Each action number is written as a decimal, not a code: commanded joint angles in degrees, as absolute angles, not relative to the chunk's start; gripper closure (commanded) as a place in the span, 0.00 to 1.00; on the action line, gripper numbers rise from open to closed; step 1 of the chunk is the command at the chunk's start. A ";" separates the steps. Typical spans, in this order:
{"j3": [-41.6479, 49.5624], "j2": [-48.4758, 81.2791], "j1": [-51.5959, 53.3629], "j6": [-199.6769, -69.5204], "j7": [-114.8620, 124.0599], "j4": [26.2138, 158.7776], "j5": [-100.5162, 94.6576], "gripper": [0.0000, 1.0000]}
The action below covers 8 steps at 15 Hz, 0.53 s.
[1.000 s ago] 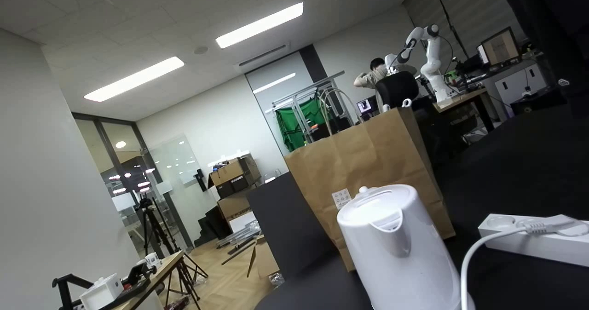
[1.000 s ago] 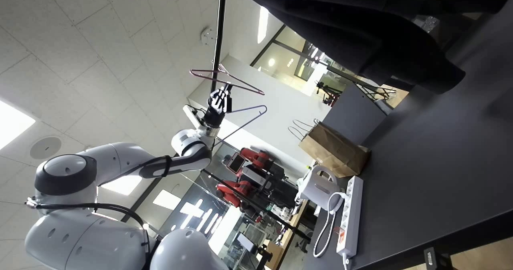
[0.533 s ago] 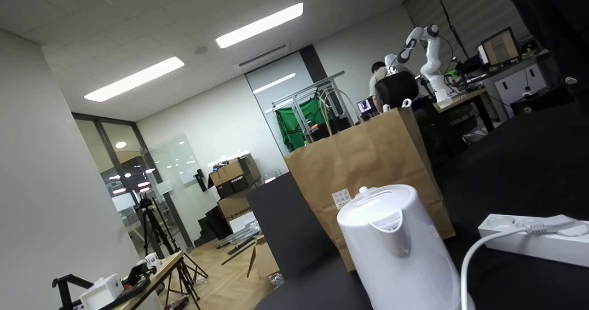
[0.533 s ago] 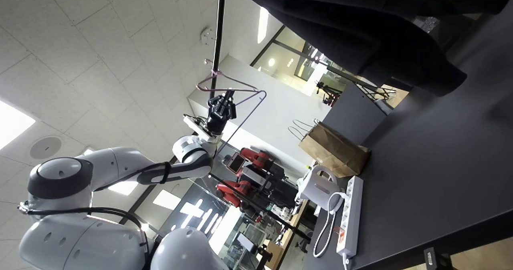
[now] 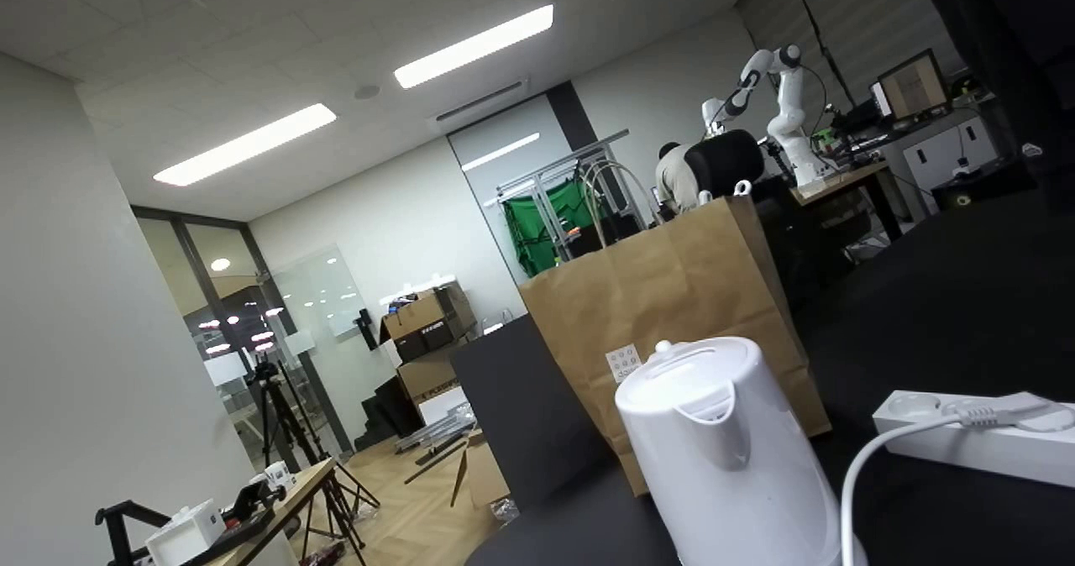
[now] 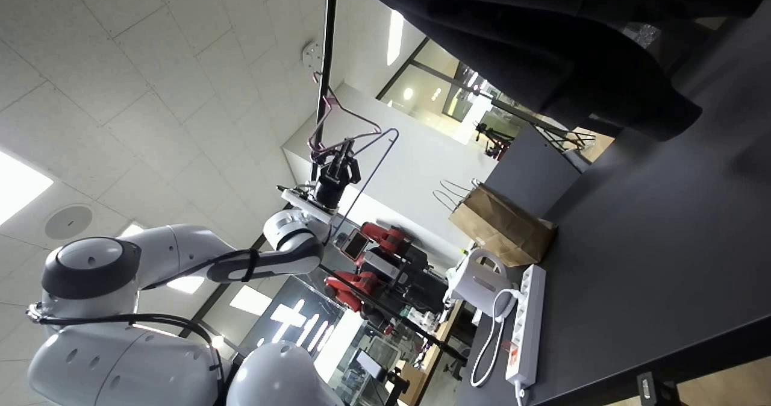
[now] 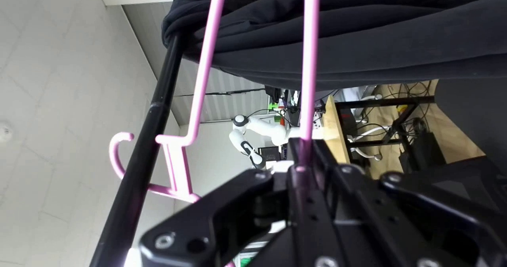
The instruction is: Hang the pink coat hanger on the rod
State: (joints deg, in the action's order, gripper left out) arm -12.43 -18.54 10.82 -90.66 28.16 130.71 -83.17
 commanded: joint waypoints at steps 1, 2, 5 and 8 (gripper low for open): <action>-12.33 -18.37 11.04 -87.69 36.57 131.35 -83.58 0.98; -12.21 -17.97 10.98 -87.51 37.74 131.24 -83.64 0.98; -11.91 -16.61 10.86 -86.90 39.45 130.79 -83.57 0.98; -11.48 -15.68 10.80 -86.61 39.30 130.37 -82.92 0.67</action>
